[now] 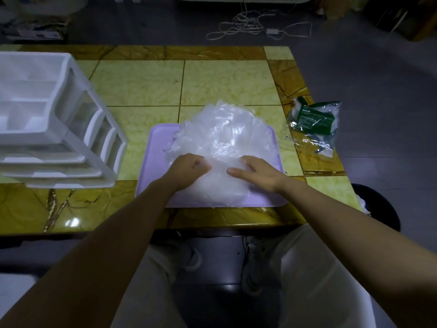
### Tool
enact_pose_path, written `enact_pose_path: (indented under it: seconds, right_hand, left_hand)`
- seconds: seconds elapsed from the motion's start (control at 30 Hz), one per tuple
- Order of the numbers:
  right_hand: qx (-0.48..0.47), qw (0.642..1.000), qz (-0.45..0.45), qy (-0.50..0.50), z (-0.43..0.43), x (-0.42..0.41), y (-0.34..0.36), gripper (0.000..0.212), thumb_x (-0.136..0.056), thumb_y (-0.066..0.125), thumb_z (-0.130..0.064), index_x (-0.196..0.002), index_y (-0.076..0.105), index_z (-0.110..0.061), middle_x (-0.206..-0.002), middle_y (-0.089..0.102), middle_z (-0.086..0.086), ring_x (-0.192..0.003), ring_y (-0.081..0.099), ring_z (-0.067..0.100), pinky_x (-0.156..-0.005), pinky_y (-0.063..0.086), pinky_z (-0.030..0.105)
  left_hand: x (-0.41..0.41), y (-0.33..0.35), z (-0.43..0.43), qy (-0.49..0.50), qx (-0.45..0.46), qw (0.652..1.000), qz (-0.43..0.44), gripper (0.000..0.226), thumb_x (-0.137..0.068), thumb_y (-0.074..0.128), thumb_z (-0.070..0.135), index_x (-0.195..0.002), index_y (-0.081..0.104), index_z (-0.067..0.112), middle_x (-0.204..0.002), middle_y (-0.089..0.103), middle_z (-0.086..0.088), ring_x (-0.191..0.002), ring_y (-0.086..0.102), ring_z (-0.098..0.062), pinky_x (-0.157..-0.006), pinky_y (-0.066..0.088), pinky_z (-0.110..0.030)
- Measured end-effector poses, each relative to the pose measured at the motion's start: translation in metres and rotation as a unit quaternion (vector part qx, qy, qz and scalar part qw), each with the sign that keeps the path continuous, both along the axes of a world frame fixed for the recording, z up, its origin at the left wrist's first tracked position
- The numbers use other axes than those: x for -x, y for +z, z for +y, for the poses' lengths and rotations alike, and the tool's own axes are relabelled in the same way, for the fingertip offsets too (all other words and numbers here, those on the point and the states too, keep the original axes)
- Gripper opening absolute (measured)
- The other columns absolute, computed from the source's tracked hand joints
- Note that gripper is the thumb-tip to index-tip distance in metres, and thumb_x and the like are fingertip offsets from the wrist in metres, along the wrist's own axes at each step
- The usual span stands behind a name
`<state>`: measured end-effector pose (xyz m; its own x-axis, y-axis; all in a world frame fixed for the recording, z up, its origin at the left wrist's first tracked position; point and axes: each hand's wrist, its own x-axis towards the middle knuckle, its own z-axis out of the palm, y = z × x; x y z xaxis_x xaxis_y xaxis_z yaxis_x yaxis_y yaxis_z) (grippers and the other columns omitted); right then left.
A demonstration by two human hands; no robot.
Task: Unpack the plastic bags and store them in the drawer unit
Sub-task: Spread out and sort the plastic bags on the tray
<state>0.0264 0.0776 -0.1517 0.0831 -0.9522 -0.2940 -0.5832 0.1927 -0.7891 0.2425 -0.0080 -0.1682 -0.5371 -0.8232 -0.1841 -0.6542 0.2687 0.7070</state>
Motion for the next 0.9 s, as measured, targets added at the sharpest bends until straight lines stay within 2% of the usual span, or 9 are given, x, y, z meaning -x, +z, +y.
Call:
enact_pose_path:
  seconds: [0.07, 0.13, 0.23, 0.37, 0.47, 0.6, 0.73, 0.83, 0.9]
  right_hand:
    - [-0.007, 0.999, 0.04, 0.025, 0.001, 0.002, -0.002, 0.066, -0.074, 0.069, -0.06, -0.125, 0.056, -0.02, -0.127, 0.057, -0.005, -0.114, 0.053, 0.012, -0.101, 0.04, 0.031]
    - [0.015, 0.993, 0.11, 0.028, -0.003, 0.005, -0.009, 0.064, -0.078, 0.072, -0.049, -0.127, 0.053, -0.013, -0.127, 0.055, 0.001, -0.114, 0.052, 0.017, -0.1, 0.04, 0.033]
    - [0.04, 0.996, 0.077, -0.028, -0.012, 0.004, -0.012, 0.023, -0.091, 0.062, -0.031, -0.086, 0.059, -0.009, -0.093, 0.059, 0.01, -0.088, 0.055, 0.025, -0.076, 0.04, 0.033]
    - [-0.016, 0.997, 0.025, -0.073, -0.021, -0.002, -0.005, 0.034, -0.093, 0.055, -0.04, -0.074, 0.054, -0.012, -0.083, 0.057, 0.01, -0.078, 0.052, 0.026, -0.072, 0.039, 0.036]
    - [-0.041, 0.997, 0.027, -0.058, -0.02, -0.004, -0.001, 0.029, -0.09, 0.057, -0.04, -0.083, 0.055, -0.012, -0.081, 0.053, 0.0, -0.078, 0.051, 0.02, -0.072, 0.038, 0.031]
    - [-0.029, 0.997, -0.024, -0.074, -0.019, -0.001, -0.001, 0.036, -0.077, 0.07, -0.052, -0.089, 0.067, -0.018, -0.089, 0.066, -0.005, -0.081, 0.061, 0.012, -0.072, 0.046, 0.024]
    - [0.026, 0.99, 0.083, -0.11, -0.03, -0.003, -0.004, 0.041, -0.087, 0.067, -0.028, -0.056, 0.042, -0.018, -0.062, 0.048, -0.001, -0.063, 0.047, 0.017, -0.063, 0.035, 0.029]
    - [0.06, 0.982, 0.047, -0.173, -0.033, -0.007, 0.001, 0.04, -0.09, 0.062, -0.024, -0.055, 0.043, -0.022, -0.062, 0.051, 0.0, -0.066, 0.049, 0.021, -0.064, 0.035, 0.027]
    - [0.066, 0.976, 0.014, -0.205, -0.031, -0.008, 0.007, 0.037, -0.089, 0.062, -0.022, -0.054, 0.048, -0.022, -0.062, 0.052, 0.003, -0.067, 0.05, 0.022, -0.064, 0.037, 0.029]
  left_hand:
    - [0.003, 0.001, 0.001, 0.003, 0.015, 1.0, 0.001, 0.06, -0.074, 0.049, 0.055, -0.083, 0.066, -0.002, -0.087, 0.066, -0.023, -0.082, 0.061, -0.033, -0.074, 0.046, -0.045]
    - [0.003, 0.002, 0.002, 0.011, 0.023, 1.0, 0.006, 0.071, -0.071, 0.042, 0.063, -0.081, 0.065, -0.003, -0.083, 0.065, -0.024, -0.079, 0.059, -0.034, -0.073, 0.045, -0.047]
    - [0.004, 0.004, 0.003, 0.03, 0.002, 1.0, 0.01, 0.069, -0.077, 0.045, 0.063, -0.083, 0.062, -0.004, -0.083, 0.062, -0.022, -0.076, 0.054, -0.025, -0.073, 0.041, -0.042]
    - [0.007, 0.004, 0.008, 0.02, 0.004, 0.999, -0.039, 0.061, -0.081, 0.072, 0.04, -0.129, 0.053, 0.008, -0.131, 0.056, -0.007, -0.119, 0.051, -0.023, -0.093, 0.034, -0.026]
    - [0.007, 0.005, 0.003, 0.037, -0.006, 0.999, 0.001, 0.024, -0.085, 0.068, 0.033, -0.093, 0.067, 0.01, -0.096, 0.064, -0.01, -0.092, 0.056, -0.025, -0.073, 0.036, -0.027]
    - [0.011, 0.008, -0.004, 0.044, -0.004, 0.999, 0.015, 0.031, -0.086, 0.058, 0.037, -0.074, 0.063, 0.009, -0.082, 0.063, -0.012, -0.083, 0.057, -0.028, -0.073, 0.04, -0.035]
    - [0.015, 0.01, 0.0, 0.048, 0.061, 0.997, 0.007, 0.033, -0.084, 0.044, 0.042, -0.069, 0.052, 0.014, -0.072, 0.057, -0.007, -0.076, 0.053, -0.027, -0.07, 0.036, -0.034]
    - [0.016, 0.015, 0.004, 0.125, 0.193, 0.973, -0.002, 0.039, -0.086, 0.055, 0.043, -0.106, 0.06, 0.01, -0.103, 0.063, -0.01, -0.1, 0.055, -0.029, -0.086, 0.037, -0.036]
    - [0.016, 0.025, 0.011, 0.216, 0.284, 0.934, 0.014, 0.041, -0.081, 0.061, 0.041, -0.111, 0.057, 0.013, -0.106, 0.058, -0.006, -0.104, 0.05, -0.026, -0.091, 0.034, -0.036]
